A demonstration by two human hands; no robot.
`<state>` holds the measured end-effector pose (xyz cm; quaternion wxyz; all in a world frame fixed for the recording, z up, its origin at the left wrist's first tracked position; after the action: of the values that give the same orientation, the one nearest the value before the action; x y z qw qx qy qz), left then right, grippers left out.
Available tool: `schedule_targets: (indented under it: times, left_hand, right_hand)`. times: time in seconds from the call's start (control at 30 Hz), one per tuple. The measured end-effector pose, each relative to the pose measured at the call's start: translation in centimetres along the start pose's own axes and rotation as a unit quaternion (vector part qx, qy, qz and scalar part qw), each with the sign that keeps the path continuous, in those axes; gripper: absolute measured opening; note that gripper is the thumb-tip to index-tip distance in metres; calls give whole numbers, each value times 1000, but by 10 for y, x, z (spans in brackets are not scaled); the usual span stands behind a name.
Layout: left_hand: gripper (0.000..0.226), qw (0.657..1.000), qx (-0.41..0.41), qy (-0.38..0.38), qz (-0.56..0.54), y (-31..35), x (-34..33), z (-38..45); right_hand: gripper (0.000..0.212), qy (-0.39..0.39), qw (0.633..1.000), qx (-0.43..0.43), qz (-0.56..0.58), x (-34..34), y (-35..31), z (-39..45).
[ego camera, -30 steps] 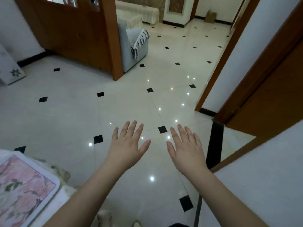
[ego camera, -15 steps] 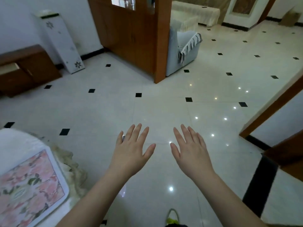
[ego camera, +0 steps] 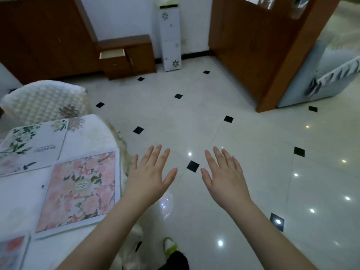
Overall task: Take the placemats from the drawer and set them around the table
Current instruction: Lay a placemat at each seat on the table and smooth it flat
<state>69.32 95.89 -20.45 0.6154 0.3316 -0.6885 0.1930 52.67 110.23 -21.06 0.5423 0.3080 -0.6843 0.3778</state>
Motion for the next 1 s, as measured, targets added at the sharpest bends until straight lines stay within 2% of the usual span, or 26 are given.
schedule_targets:
  times: [0.27,0.6,1.0]
  left_hand:
    - [77,997,74,24,-24,-91,2,42]
    - [69,981,179,47,-63,-189,-8,40]
    - [69,927,362,50,-78,-264,-34,21]
  right_hand:
    - [60,-26,993,109,-37,-2,-87,100]
    - [60,-63,973,210,-78,-25,-185,184]
    - [62,-115,895,421,-89,-67,-303,264]
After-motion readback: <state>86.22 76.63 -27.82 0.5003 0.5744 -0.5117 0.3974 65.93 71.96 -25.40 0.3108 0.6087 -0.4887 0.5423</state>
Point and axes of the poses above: each hand's wrist, its own z-axis towards the middle knuckle, its own x-axis out of the back of the hand, y = z × x, the point moved 1 cm from there along z, towards the middle knuckle, and after that the axes turned 7 degrees about -y, right-handed, at the moved point
